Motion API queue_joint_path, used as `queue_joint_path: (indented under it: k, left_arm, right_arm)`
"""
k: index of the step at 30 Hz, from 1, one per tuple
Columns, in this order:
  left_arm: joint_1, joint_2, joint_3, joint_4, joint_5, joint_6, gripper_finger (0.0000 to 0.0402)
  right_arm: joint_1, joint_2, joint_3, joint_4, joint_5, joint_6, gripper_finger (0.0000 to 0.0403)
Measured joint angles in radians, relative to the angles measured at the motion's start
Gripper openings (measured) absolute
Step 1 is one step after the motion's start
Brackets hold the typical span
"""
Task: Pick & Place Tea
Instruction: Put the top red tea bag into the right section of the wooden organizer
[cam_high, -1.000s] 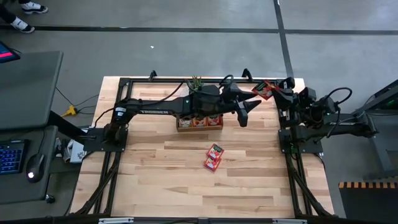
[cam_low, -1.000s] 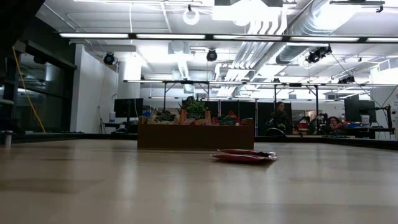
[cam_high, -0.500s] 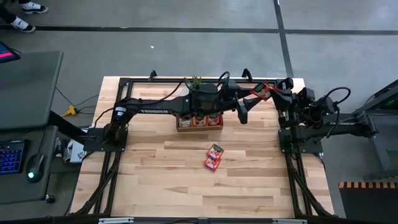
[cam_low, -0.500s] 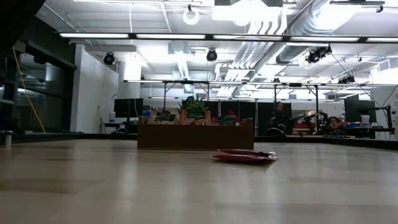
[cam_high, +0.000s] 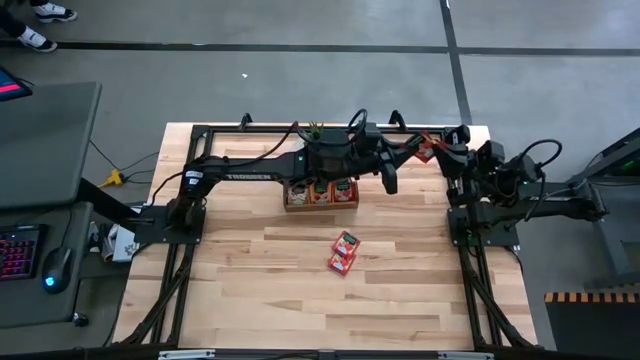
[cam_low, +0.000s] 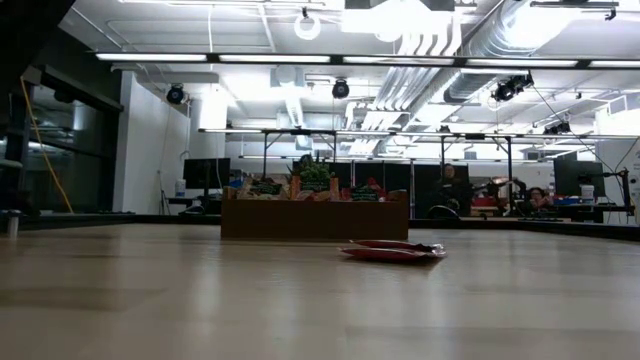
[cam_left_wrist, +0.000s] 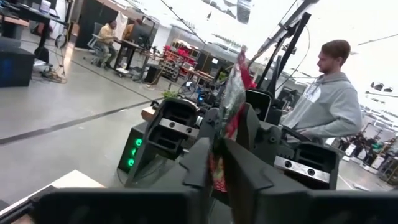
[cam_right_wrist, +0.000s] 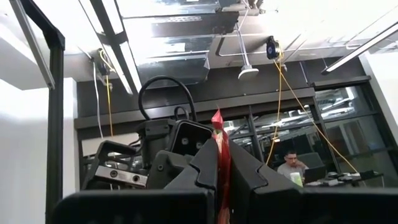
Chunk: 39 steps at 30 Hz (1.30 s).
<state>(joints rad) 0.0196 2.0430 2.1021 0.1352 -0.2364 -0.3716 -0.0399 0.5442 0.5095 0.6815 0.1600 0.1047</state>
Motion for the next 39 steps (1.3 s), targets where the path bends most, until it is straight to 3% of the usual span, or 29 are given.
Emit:
queue_joint_path:
  k: [3,14,26,32,39]
  left_arm:
    - [0.000,0.000,0.000,-0.001,0.003,0.001,0.0007]
    - [0.000,-0.001,0.000,-0.060,-0.005,0.081,0.0001]
    - [0.000,-0.051,0.003,-0.378,0.014,0.141,0.0000]
    - [0.000,-0.095,0.001,-0.613,0.018,0.192,0.0000]
    - [0.000,-0.092,0.000,-0.759,0.044,0.213,0.0000]
  right_arm:
    - [0.000,0.000,0.000,0.001,0.004,0.000,0.0010]
    - [0.000,-0.003,0.000,-0.024,-0.019,0.000,0.0085]
    - [0.000,-0.063,0.004,-0.208,-0.052,0.066,0.0105]
    - [0.000,-0.005,0.195,-0.616,-0.089,0.063,0.0106]
    - [0.000,0.230,0.626,-1.191,-0.103,-0.043,0.0107]
